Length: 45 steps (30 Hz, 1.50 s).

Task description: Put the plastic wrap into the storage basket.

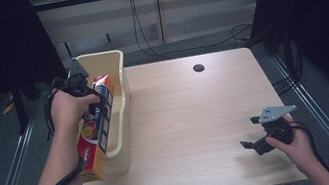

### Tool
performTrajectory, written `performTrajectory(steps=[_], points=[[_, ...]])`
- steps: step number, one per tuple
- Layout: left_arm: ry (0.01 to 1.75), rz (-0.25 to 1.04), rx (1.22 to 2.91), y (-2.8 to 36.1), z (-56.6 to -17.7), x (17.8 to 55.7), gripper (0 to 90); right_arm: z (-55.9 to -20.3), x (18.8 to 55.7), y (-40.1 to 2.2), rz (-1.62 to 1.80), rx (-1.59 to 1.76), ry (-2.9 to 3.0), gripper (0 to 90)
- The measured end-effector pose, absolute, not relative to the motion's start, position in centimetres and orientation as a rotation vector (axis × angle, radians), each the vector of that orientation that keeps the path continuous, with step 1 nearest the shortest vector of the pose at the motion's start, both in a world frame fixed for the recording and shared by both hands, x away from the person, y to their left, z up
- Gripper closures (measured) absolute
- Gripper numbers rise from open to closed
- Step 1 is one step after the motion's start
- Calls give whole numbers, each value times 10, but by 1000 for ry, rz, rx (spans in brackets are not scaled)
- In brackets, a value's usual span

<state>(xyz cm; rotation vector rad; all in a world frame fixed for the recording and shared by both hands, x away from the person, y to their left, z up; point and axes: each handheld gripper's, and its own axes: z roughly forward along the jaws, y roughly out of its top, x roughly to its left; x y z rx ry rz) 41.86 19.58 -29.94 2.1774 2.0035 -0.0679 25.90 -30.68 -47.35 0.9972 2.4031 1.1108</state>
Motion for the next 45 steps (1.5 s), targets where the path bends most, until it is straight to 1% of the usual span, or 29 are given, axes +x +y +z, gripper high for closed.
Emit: performTrajectory(steps=[33, 39, 45], points=[[2026, -96, 2199, 189, -330, 431, 400, -476, 260, -306, 1103, 994, 2420, 30], [2036, -123, 2195, 190, -334, 432, 399, -476, 260, -306, 1099, 996, 2422, 30], [2048, -104, 2179, 189, -335, 434, 398, -476, 260, -306, 1100, 991, 2428, 31]])
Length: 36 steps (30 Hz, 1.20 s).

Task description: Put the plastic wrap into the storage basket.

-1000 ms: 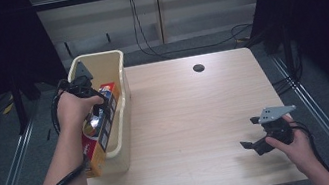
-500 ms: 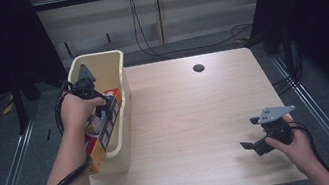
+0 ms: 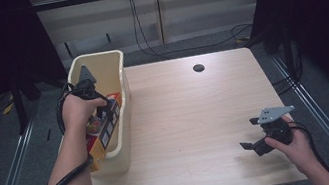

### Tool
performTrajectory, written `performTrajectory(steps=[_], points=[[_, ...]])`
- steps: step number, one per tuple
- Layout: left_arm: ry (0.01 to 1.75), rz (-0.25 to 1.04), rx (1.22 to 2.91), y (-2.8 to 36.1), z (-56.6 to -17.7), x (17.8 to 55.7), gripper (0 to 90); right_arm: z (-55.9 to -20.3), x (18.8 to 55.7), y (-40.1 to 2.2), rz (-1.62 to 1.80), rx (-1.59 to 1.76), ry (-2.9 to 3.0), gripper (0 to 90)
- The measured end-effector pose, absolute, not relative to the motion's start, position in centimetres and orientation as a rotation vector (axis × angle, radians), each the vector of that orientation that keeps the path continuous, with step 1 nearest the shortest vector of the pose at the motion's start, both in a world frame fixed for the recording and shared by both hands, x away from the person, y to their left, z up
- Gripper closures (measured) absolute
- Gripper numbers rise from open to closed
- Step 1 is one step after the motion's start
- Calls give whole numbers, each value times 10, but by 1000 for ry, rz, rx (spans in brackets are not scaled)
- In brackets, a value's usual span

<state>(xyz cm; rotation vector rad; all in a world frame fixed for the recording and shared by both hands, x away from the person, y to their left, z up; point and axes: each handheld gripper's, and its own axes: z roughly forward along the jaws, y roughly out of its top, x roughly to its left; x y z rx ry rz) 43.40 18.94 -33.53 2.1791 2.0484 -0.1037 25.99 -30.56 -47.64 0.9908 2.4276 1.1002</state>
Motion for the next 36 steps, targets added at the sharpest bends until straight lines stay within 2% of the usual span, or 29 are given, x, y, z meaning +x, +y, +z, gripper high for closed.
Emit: performTrajectory(steps=[14, 18, 33, 36], points=[[2059, -119, 2181, 190, -341, 435, 396, -476, 260, -306, 1099, 993, 2424, 31], [2051, -160, 2204, 191, -343, 436, 395, -477, 260, -305, 1098, 986, 2429, 31], [2070, -163, 2172, 193, -343, 436, 388, -476, 260, -306, 1099, 991, 2423, 32], [2065, -165, 2123, 192, -341, 436, 376, -476, 260, -306, 1099, 987, 2422, 32]])
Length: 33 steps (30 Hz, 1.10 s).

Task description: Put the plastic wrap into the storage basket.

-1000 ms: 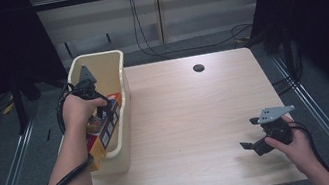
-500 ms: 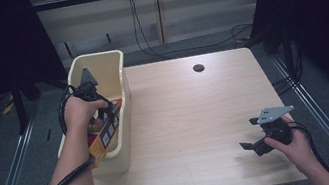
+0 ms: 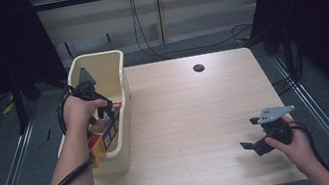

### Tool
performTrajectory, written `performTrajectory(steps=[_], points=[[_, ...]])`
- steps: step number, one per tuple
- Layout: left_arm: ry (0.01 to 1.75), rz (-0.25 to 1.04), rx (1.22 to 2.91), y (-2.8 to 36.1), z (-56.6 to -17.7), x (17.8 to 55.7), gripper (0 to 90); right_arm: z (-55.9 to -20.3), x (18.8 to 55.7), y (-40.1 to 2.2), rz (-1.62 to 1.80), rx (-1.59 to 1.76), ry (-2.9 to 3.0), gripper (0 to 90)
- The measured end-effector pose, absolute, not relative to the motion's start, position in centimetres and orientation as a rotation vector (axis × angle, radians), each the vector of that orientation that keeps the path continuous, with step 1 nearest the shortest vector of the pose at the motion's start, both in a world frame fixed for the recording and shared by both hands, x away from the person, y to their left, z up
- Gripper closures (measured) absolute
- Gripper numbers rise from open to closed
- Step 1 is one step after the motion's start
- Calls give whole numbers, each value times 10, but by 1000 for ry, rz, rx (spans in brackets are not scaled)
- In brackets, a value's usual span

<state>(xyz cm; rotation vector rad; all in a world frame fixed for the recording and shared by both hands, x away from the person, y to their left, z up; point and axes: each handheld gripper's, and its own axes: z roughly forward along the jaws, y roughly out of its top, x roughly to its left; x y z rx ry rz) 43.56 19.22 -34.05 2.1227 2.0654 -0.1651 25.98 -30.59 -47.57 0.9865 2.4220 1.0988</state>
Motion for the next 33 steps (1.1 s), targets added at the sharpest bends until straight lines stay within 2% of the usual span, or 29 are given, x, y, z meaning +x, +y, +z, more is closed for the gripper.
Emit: performTrajectory(steps=[2, 17, 33], points=[[2042, -122, 2115, 191, -331, 435, 364, -476, 260, -306, 1100, 987, 2422, 32], [1924, -85, 2077, 174, -294, 428, 268, -473, 259, -307, 1108, 987, 2413, 32], [1726, -108, 2110, 141, -286, 418, 232, -471, 258, -307, 1115, 989, 2406, 32]])
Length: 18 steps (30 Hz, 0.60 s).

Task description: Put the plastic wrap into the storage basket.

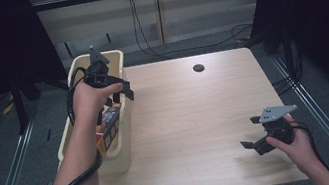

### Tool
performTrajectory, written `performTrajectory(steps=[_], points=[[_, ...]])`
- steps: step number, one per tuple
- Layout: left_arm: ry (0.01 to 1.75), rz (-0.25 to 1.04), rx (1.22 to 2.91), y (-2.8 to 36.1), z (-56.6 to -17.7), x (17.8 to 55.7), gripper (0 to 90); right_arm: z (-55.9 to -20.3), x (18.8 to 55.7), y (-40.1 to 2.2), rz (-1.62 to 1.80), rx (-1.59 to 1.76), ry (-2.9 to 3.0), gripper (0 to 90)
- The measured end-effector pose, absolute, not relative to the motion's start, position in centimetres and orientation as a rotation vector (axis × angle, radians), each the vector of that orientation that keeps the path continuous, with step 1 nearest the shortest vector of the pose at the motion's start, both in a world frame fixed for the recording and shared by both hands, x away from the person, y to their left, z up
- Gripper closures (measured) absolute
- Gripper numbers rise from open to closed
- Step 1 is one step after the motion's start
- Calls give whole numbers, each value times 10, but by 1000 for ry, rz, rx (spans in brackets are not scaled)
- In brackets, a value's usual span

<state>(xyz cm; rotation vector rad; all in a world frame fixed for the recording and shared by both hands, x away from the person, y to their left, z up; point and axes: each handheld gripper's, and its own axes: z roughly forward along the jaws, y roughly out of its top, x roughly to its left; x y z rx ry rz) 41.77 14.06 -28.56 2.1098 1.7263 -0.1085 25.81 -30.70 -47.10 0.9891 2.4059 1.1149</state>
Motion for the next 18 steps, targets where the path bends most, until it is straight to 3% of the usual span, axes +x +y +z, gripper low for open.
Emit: performTrajectory(steps=[18], points=[[1557, -163, 2155, 91, -294, 405, 211, -470, 257, -305, 1125, 979, 2407, 32]])
